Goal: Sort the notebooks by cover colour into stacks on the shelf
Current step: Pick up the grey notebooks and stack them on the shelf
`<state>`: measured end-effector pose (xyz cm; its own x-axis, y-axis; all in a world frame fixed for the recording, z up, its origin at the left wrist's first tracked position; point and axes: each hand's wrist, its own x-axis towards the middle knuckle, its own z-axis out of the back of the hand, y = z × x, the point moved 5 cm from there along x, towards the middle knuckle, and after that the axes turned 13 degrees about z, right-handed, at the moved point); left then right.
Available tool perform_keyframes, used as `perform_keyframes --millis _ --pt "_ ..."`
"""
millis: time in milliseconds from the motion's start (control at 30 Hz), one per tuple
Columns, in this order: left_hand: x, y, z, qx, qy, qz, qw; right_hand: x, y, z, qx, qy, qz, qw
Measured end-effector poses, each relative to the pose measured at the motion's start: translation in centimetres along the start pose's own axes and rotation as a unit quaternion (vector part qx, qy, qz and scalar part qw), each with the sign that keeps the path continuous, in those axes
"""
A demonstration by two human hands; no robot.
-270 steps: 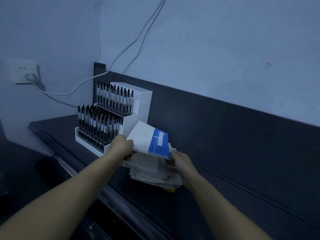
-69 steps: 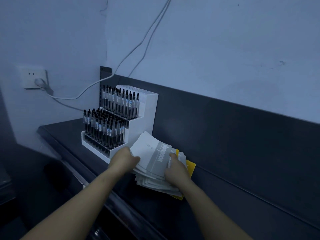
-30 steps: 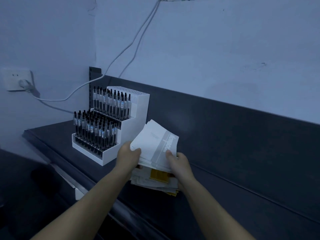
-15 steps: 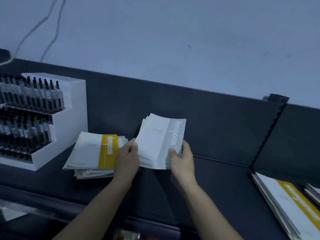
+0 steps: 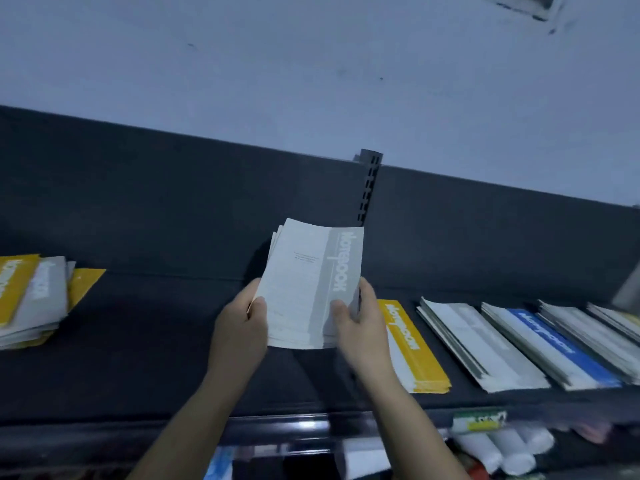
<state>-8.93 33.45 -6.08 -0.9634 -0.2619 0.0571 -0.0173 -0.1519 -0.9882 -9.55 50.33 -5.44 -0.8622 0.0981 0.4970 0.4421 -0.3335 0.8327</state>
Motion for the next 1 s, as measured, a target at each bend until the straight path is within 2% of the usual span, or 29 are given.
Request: perform_keyframes --millis 233,500,667,800,1000 --pt "-4.0 -0.9 -10.5 0.024 0.069 0.001 0.997 -1.0 -3.3 11.5 -0.051 0.005 -0.02 0.998" --pt "-4.9 -0.8 -18.6 0.066 0.127 -0.036 0.989 -0.7 -7.3 18.8 -0.115 -0.006 -0.06 0.992" --pt "-4.6 -0.8 -22.6 0.164 0.134 -0.062 0.975 0.0 -9.0 22.3 -0.156 -0.017 -0.082 0.984" --pt "-5.3 -1.7 -25.7 0.216 0.129 -0.084 0.964 0.6 -10.6 25.0 -0.197 -0.013 -0.065 0.978" --pt "-5.7 -1.9 -30.3 0.28 0.11 -0.08 0.95 2.6 -14.0 28.4 -0.274 0.035 -0.085 0.957"
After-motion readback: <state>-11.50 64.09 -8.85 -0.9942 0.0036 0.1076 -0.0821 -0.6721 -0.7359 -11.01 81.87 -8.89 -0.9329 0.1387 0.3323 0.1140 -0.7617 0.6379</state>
